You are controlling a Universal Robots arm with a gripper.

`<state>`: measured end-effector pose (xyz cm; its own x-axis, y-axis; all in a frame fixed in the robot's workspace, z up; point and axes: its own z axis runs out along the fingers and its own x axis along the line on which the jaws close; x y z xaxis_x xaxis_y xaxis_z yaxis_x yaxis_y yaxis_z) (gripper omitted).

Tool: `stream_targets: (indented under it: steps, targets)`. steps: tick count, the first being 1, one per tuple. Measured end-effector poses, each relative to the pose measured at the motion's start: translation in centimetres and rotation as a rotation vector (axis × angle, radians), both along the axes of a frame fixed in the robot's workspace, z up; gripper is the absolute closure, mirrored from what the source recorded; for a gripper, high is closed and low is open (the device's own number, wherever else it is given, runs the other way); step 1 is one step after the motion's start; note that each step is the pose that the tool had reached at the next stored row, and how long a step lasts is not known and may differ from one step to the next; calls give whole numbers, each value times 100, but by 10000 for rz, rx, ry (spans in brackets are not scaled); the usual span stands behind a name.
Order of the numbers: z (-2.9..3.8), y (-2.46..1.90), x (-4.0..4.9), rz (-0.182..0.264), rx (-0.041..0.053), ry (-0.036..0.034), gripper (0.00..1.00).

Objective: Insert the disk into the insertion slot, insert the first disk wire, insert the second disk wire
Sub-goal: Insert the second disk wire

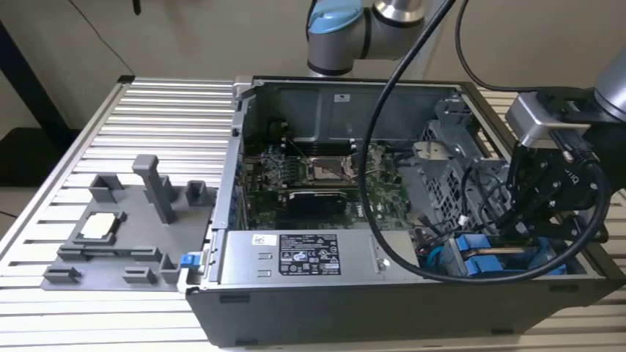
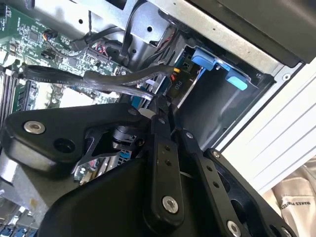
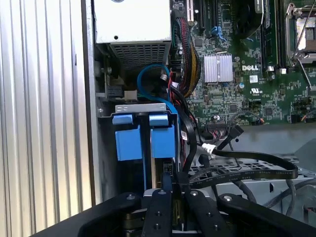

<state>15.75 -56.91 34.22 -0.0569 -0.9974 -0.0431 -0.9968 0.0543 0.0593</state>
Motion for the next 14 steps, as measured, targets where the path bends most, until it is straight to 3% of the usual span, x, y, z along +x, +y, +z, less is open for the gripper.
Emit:
stream_targets:
  steps: [14]
  targets:
    - [-72, -1, 22, -1, 32, 10, 84]
